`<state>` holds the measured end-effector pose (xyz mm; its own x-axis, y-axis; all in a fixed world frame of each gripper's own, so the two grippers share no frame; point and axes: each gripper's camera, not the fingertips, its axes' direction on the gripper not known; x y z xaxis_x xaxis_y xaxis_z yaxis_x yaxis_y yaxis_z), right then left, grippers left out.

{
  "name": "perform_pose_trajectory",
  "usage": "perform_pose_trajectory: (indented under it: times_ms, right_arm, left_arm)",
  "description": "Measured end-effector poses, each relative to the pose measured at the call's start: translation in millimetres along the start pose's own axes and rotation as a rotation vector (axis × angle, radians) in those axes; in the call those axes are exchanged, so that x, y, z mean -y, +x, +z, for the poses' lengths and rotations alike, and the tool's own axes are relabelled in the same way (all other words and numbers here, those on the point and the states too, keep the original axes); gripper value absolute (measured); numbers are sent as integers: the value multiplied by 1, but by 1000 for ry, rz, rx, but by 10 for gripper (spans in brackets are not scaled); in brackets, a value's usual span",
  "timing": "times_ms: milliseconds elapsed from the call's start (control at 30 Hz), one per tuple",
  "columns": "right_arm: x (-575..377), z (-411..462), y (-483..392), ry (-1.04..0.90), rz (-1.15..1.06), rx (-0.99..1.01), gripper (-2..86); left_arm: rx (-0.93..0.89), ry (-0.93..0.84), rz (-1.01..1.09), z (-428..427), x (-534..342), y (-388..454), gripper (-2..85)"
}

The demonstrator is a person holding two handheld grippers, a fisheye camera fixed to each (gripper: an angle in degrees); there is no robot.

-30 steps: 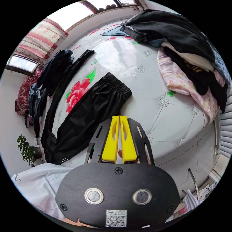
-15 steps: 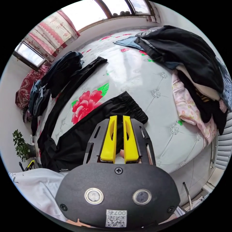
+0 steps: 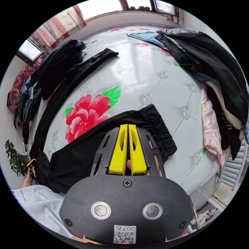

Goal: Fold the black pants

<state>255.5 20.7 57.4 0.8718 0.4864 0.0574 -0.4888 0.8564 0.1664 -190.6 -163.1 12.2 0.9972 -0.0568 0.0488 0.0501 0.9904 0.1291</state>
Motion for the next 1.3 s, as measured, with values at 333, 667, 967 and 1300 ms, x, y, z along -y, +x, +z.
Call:
perform_pose_trajectory:
  times_ms: [333,667,967,1300]
  right_arm:
    - [21,-24,-38,131,9,-17,4]
    - [145,-10,-193,150,-350,171,48]
    - [255,77,-329,-53,-548,50,74]
    - [219,7,-335,250,-613,66,2]
  left_arm:
    - [-131,96,-193,-23,-22,-61,-8]
    - [-148,157,-231,-41,-5,-138,71]
    - [-54,-73,-6,25,57,-123,73]
    - [-120,268,-172,-63,4,-141,0]
